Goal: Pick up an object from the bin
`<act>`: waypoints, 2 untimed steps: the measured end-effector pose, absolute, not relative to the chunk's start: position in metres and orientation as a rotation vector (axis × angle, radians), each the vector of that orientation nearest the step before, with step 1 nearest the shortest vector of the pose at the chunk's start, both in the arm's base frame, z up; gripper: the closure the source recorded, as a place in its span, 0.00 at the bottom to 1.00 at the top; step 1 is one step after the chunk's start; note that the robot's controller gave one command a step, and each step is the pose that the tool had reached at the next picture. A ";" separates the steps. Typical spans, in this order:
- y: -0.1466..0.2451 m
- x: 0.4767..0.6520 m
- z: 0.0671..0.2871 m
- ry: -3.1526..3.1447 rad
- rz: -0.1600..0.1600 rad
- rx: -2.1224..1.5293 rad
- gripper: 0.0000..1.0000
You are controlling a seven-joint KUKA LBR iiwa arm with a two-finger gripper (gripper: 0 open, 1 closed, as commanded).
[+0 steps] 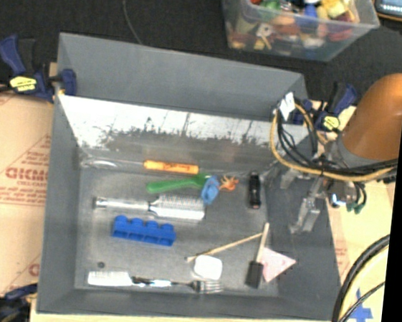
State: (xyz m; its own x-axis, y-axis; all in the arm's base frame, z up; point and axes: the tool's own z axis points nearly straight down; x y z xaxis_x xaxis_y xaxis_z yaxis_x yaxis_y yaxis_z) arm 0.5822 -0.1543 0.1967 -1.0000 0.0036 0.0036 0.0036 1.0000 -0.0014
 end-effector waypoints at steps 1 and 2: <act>-0.153 0.584 0.201 -3.146 0.005 0.002 0.00; -0.100 0.563 0.097 -3.122 0.008 0.397 0.00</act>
Offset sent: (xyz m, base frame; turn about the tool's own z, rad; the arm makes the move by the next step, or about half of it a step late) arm -0.0261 0.0696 -0.1267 -0.3215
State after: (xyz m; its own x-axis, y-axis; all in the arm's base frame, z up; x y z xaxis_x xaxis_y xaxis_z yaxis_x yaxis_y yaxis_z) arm 0.5628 -0.1002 0.0974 -0.9681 -0.2505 -0.0054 -0.2504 0.9681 -0.0058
